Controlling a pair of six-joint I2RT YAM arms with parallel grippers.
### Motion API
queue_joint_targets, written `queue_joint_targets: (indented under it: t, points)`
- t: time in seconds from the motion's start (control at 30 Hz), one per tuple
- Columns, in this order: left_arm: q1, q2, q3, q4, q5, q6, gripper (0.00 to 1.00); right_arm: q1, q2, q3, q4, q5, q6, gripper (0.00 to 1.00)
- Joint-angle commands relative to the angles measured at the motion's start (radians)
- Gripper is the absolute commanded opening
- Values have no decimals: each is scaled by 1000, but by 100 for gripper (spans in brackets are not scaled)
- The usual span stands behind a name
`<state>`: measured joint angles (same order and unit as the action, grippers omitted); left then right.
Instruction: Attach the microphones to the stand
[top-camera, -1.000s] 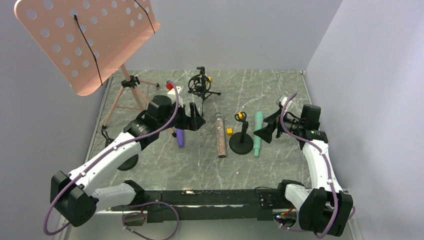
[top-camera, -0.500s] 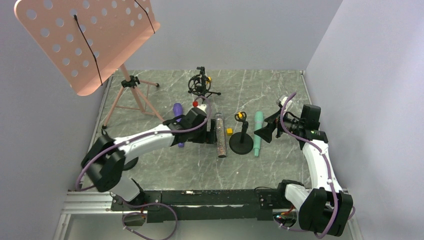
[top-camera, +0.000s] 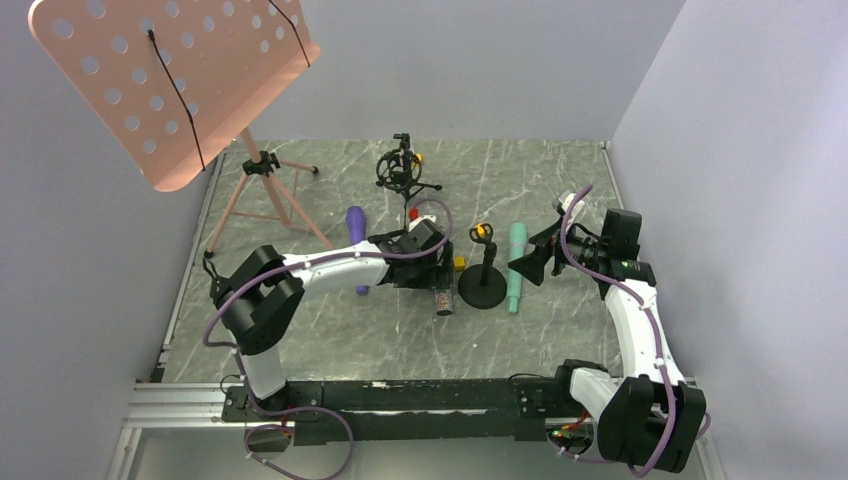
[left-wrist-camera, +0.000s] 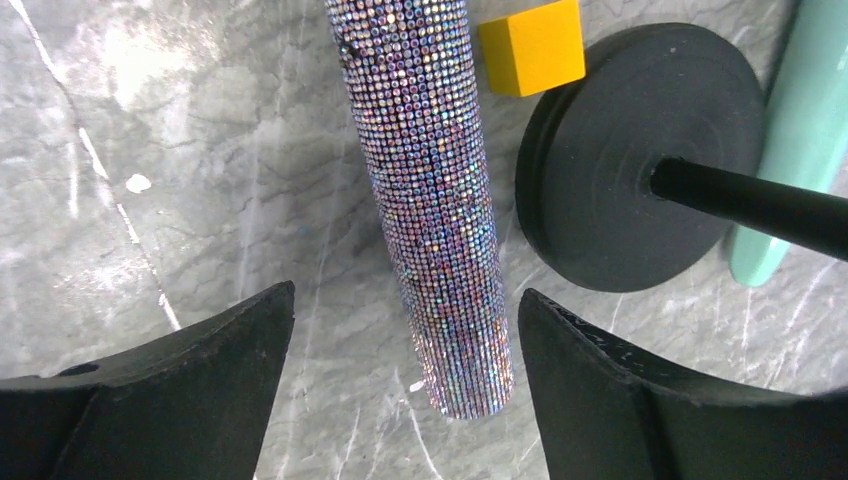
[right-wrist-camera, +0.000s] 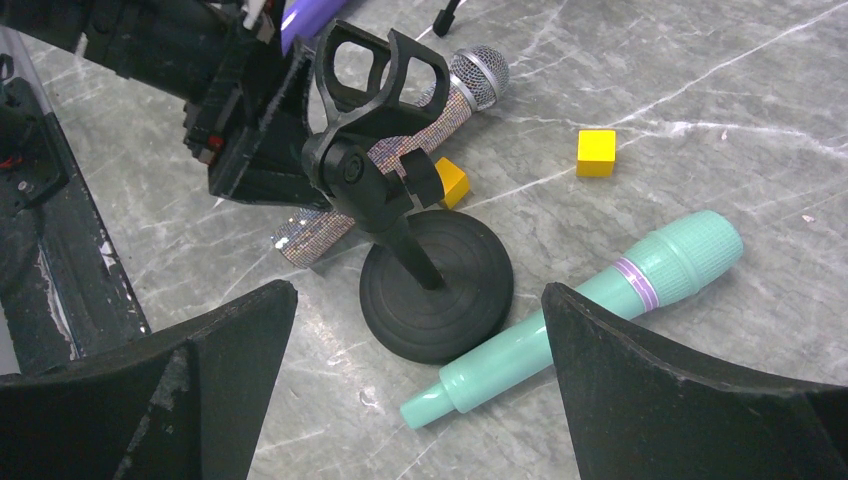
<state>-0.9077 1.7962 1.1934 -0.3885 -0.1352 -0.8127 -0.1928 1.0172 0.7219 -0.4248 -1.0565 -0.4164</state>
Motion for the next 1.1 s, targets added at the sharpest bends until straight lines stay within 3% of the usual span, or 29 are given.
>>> queue_joint_targets:
  t: [0.0, 0.37, 0.57, 0.7, 0.8, 0.9, 1.07]
  points:
    - [-14, 62, 53, -33, -39, -55, 84, 3, -7, 17, 27, -12, -11, 100]
    - [-48, 155, 123, -186, -202, -51, 76, 3, -12, 16, 24, -20, -12, 100]
    - [-68, 173, 126, -241, -269, -28, 47, 4, -15, 16, 24, -23, -13, 100]
    - [-75, 147, 125, -268, -301, -17, 17, 3, -18, 16, 23, -24, -15, 100]
    - [-82, 65, 96, -282, -329, -18, 0, 3, -21, 16, 21, -26, -14, 100]
    - [-89, -92, 12, -231, -335, -3, 0, 4, -22, 20, 18, -36, -9, 100]
    - [-89, -411, -199, -11, -248, 94, 0, 4, -21, 40, 2, -56, 0, 100]
